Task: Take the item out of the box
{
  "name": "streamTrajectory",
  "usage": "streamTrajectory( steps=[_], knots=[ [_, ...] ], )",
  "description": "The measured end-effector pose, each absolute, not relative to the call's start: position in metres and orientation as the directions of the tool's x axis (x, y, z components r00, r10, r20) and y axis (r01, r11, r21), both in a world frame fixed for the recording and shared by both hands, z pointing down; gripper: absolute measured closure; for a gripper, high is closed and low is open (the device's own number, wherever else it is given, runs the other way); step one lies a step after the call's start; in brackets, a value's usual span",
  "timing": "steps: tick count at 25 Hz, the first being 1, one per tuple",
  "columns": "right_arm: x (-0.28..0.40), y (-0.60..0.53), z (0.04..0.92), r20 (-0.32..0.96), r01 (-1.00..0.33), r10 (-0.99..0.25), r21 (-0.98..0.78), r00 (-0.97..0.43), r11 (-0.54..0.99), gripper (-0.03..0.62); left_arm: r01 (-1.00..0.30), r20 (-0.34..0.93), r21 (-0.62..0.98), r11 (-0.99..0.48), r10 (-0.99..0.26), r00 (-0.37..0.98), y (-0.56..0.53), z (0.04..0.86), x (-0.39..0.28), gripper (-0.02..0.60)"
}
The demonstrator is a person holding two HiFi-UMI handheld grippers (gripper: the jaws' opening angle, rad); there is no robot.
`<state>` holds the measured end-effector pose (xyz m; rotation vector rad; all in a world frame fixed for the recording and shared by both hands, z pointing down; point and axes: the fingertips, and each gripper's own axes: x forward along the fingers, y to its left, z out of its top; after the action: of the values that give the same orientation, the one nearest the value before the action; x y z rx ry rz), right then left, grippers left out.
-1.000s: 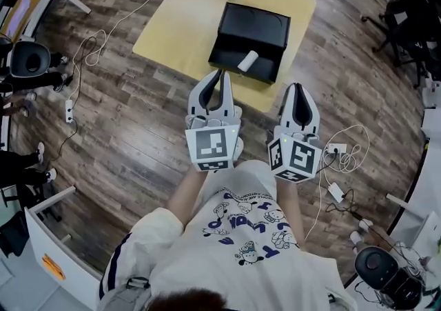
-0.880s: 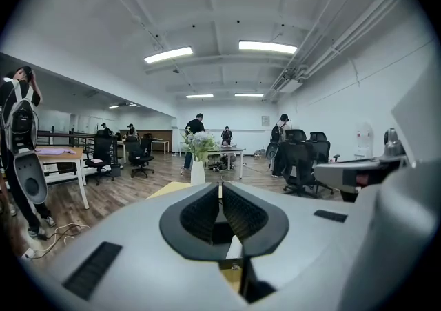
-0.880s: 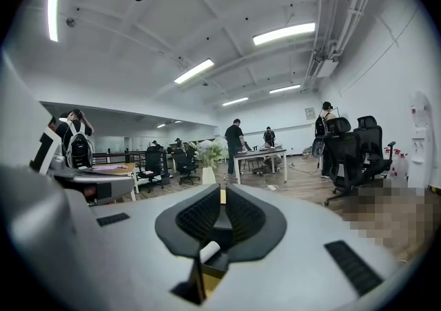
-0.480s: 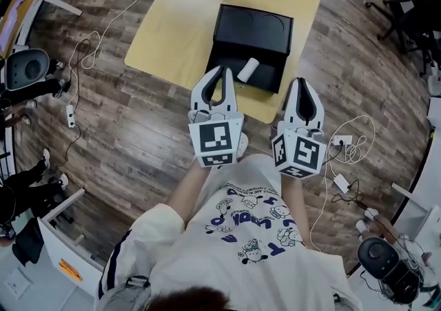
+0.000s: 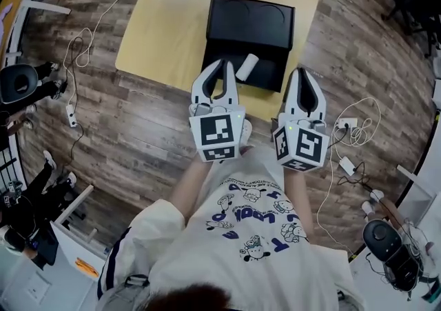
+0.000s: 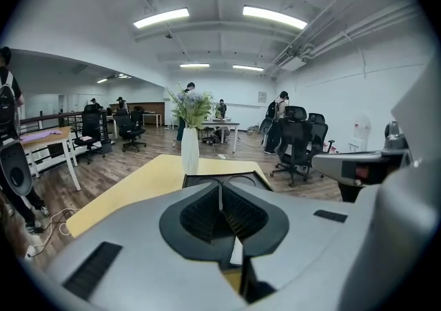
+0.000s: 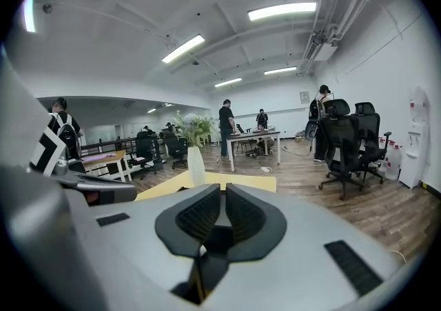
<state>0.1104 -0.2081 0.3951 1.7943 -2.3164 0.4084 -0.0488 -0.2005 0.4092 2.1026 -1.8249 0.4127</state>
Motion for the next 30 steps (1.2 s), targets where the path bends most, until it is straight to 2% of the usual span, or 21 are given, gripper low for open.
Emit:
streamTrajectory(
  steps=[17,18,20,30],
  knots=[
    [0.111,-0.215,0.436,0.407,-0.976,-0.887,-0.121,-0.217,0.183,0.551,-0.960,0.645,0.086,-0.267,-0.719,0.258,-0.214,0.473,-0.025,0.554],
    [0.111,-0.215,0.437,0.413,-0.976,-0.886,-0.123,-0.214,0.178,0.551,-0.957,0.658,0.097,-0.273,-0.704,0.267,-0.213,0.476,-0.024,0.547],
    [0.111,-0.214,0.440,0.421,-0.977,-0.883,-0.126,-0.208,0.170,0.551,-0.950,0.684,0.124,-0.287,-0.669,0.291,-0.212,0.484,-0.020,0.472],
    [0.114,-0.211,0.456,0.458,-0.982,-0.871,-0.137,-0.178,0.129,0.551,-0.901,0.788,0.159,-0.403,-0.498,0.362,-0.210,0.514,0.000,0.412]
  ],
)
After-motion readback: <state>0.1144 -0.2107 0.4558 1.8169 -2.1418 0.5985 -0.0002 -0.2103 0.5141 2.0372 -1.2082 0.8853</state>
